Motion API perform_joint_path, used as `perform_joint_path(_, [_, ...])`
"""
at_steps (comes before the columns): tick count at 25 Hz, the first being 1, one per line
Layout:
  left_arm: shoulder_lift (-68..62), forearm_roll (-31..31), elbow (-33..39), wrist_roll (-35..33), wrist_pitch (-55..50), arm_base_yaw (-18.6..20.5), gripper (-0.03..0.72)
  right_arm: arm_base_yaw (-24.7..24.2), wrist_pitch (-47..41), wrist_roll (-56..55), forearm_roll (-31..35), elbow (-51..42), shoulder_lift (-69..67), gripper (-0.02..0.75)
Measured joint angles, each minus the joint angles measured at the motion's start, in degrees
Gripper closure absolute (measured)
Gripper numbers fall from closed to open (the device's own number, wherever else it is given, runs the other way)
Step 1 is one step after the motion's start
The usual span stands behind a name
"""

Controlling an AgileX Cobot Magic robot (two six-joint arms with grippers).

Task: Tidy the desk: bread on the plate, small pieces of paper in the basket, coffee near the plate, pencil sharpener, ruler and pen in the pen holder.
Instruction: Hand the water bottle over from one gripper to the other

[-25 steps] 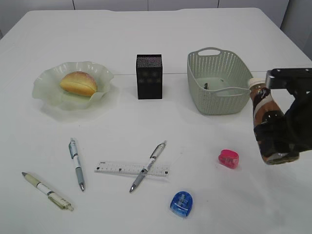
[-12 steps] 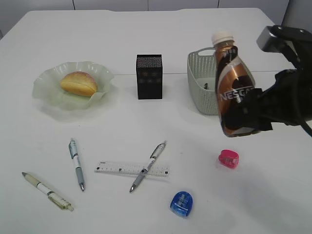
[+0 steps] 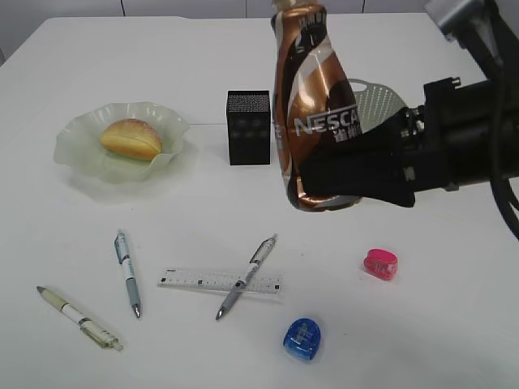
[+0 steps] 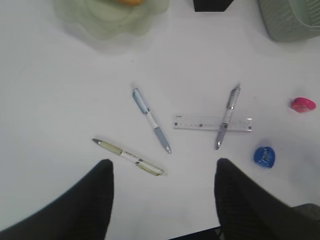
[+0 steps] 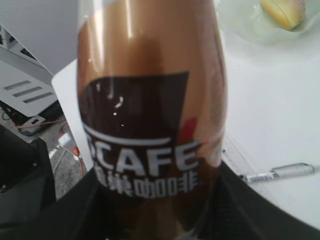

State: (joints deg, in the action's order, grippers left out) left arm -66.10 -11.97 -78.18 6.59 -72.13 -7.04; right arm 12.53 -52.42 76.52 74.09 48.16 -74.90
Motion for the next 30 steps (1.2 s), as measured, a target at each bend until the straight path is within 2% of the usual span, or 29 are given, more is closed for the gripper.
perform_joint_path(5, [0.0,-9.2,0.0,-5.0,3.0,0.0,0.228,0.0,-4.7,5.1,8.0,0.0,0.0,0.335])
perform_joint_path(12, [-0.1,-32.5,0.0,-19.1,8.7,0.0,0.228,0.0,-7.5,6.6,14.1,0.5,0.0,0.335])
perform_joint_path(21, [-5.3,-59.3,0.0,-37.5,3.6,0.0,0.228,0.0,-10.2,6.7,20.0,1.1,0.0,0.335])
perform_joint_path(24, [-7.9,-64.6,0.0,-42.2,2.3,0.0,0.225,0.0,-11.3,6.7,21.1,1.1,0.0,0.335])
perform_joint_path(30, [-10.8,-68.1,0.0,-48.1,2.3,0.0,0.157,0.0,-12.4,5.9,22.8,1.1,0.0,0.335])
